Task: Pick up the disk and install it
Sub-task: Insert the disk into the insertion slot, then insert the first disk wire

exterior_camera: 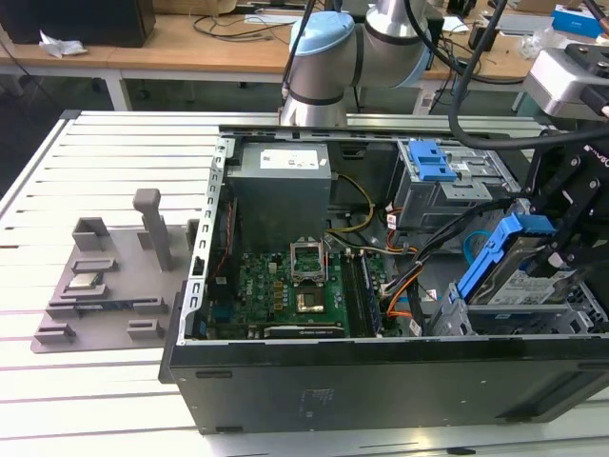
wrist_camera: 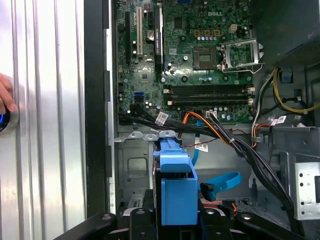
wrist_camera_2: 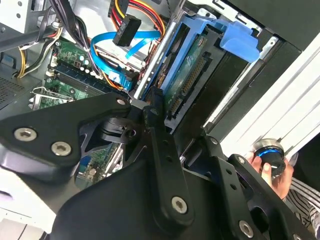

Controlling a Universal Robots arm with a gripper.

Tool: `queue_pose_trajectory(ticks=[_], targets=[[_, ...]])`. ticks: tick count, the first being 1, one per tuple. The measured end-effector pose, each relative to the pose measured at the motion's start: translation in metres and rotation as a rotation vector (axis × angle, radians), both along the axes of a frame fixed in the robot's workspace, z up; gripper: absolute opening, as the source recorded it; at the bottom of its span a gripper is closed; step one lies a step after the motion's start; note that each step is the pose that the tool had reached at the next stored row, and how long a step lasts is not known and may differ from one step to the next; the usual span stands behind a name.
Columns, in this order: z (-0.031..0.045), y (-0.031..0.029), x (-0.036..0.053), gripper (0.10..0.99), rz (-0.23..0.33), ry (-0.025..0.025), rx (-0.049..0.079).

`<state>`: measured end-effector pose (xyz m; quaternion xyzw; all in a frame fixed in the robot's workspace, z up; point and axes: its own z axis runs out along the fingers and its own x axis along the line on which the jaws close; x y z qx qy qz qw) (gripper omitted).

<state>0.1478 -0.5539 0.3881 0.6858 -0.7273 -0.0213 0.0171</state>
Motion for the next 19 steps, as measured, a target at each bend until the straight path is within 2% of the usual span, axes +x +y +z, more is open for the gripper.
queue_pose_trajectory(ticks=[2,3,5,6,11,18,19], targets=[[0.0000,0.0000,0.0000,0.376,0.000,0.0001,0.000],[0.0000,0.0000,0.0000,0.439,0.000,0.0000,0.000],[-0.0001,0.0000,0.0000,0.439,0.000,0.0001,0.000],[-0.0001,0.0000,0.0000,0.424,0.000,0.0001,0.000],[-0.0001,0.0000,0.0000,0.118,0.000,0.0001,0.000],[-0.0003,0.0000,0.0002,0.106,0.000,0.0001,0.000],[-0.0014,0.0028,0.0072,0.106,0.000,0.0003,-0.001]])
